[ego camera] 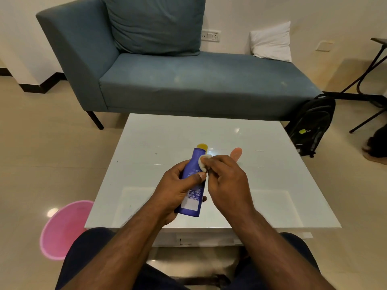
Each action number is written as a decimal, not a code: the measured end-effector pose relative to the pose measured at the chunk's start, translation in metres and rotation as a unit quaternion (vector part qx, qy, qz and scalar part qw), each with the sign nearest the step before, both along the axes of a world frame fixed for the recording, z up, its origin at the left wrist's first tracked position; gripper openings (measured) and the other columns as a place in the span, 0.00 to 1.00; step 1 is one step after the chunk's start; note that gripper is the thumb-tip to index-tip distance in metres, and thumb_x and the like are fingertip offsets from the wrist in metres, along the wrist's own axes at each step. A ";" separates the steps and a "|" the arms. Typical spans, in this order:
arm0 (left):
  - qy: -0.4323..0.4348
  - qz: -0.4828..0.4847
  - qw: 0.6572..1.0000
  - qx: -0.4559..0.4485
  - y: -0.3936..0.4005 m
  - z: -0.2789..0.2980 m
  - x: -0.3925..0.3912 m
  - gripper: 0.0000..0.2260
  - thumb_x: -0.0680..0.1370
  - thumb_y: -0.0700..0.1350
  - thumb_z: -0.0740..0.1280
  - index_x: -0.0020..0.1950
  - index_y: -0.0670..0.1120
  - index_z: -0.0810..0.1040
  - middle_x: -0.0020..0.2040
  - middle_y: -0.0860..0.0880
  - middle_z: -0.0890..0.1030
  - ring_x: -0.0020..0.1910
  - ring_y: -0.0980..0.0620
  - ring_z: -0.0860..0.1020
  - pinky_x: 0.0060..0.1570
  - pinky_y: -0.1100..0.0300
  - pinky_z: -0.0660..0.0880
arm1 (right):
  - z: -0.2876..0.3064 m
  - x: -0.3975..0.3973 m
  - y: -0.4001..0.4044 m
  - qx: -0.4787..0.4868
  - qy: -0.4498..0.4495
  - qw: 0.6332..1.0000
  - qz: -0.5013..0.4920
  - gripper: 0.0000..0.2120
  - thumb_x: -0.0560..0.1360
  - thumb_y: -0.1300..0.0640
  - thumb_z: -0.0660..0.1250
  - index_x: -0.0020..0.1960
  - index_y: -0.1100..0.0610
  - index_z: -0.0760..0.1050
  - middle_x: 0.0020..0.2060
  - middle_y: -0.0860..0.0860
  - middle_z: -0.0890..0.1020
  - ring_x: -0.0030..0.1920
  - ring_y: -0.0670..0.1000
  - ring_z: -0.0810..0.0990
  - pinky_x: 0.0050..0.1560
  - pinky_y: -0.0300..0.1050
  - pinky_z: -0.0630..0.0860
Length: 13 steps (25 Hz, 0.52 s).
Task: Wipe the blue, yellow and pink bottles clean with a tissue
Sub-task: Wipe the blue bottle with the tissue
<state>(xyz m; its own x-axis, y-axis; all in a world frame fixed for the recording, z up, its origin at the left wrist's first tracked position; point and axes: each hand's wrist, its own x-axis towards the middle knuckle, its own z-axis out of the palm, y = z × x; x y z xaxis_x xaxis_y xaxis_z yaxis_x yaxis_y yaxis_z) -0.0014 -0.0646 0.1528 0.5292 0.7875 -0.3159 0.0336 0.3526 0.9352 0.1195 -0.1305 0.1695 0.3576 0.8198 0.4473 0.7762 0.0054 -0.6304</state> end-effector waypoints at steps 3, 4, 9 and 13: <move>-0.011 -0.015 1.000 0.018 -0.002 0.002 0.001 0.17 0.78 0.43 0.70 0.65 0.54 0.74 0.53 0.49 0.84 0.45 0.46 0.85 0.40 0.51 0.84 | 0.003 -0.004 0.003 -0.032 0.066 0.997 0.024 0.10 0.76 0.59 0.66 0.57 0.56 0.77 0.51 0.48 0.77 0.47 0.41 0.77 0.43 0.21 0.70; -0.001 -0.025 0.999 0.037 -0.002 0.002 0.001 0.16 0.78 0.43 0.69 0.64 0.55 0.73 0.52 0.50 0.84 0.42 0.49 0.85 0.37 0.56 0.83 | 0.004 -0.006 0.002 -0.033 0.058 0.997 0.033 0.10 0.76 0.58 0.66 0.57 0.56 0.77 0.52 0.48 0.76 0.47 0.41 0.76 0.43 0.20 0.69; -0.008 -0.035 0.999 0.003 -0.002 0.005 0.000 0.13 0.81 0.51 0.63 0.65 0.50 0.75 0.48 0.46 0.86 0.38 0.48 0.84 0.39 0.51 0.83 | 0.003 0.000 -0.001 0.022 0.006 1.000 0.016 0.11 0.76 0.56 0.63 0.57 0.57 0.78 0.52 0.49 0.78 0.49 0.46 0.77 0.48 0.27 0.74; -0.049 -0.015 0.997 -0.050 -0.002 0.004 -0.001 0.24 0.80 0.63 0.50 0.62 0.52 0.78 0.46 0.47 0.87 0.39 0.47 0.85 0.34 0.55 0.82 | -0.002 -0.013 -0.003 -0.019 -0.063 0.997 0.031 0.13 0.73 0.65 0.64 0.56 0.56 0.78 0.52 0.52 0.77 0.52 0.50 0.74 0.50 0.43 0.74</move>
